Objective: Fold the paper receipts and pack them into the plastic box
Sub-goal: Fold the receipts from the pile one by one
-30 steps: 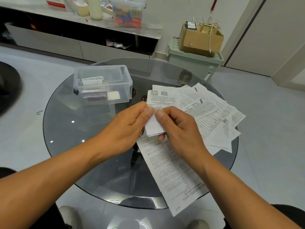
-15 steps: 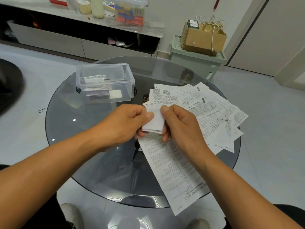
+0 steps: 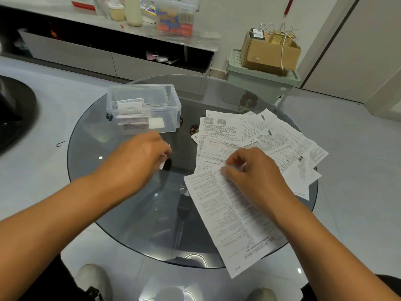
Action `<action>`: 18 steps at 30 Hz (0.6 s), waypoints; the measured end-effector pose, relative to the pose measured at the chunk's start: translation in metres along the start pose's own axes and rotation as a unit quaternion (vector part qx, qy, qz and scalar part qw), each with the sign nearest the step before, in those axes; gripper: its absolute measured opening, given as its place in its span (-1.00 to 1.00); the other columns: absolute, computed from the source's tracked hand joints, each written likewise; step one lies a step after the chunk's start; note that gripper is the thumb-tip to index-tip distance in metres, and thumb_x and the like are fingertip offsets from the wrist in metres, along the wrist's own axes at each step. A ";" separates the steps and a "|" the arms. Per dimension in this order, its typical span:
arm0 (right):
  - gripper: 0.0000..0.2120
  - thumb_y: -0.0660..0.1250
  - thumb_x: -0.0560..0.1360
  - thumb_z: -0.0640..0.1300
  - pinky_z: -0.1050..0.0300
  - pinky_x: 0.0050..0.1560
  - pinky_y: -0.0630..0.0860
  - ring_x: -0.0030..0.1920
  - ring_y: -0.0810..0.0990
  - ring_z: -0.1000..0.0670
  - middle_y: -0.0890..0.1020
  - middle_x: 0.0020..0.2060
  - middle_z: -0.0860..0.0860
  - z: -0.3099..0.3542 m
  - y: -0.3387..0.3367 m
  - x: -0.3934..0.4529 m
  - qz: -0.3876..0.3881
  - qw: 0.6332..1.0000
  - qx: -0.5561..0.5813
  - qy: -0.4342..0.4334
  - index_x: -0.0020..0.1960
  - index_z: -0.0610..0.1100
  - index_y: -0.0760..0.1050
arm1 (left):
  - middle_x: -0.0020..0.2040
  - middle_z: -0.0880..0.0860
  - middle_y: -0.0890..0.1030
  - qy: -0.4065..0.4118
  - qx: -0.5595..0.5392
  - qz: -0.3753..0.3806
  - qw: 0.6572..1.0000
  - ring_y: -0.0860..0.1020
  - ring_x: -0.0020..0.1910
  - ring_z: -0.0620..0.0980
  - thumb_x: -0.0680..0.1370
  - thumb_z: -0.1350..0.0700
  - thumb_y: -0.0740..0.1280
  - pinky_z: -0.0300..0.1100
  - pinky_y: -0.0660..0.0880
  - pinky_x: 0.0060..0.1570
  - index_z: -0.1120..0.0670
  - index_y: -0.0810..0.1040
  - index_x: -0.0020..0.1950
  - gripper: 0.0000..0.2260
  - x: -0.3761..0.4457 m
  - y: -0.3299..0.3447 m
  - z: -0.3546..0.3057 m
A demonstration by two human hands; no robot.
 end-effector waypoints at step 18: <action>-0.34 0.52 0.41 0.25 -0.04 0.01 0.61 -0.11 0.59 0.11 0.57 -0.11 0.20 -0.018 -0.017 -0.030 0.072 0.991 -0.056 0.102 0.39 0.26 0.28 | 0.62 -0.21 0.15 0.142 -0.085 0.122 0.979 0.02 0.59 -0.29 0.64 -0.12 0.28 -0.32 0.00 0.52 -0.12 0.20 0.62 -0.44 -0.023 -0.002 -0.067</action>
Point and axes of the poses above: each hand's wrist, its own x-axis towards the middle knuckle, its own y-axis out of the palm, z = x × y, the point moved 5 cm from there along x, towards the middle knuckle
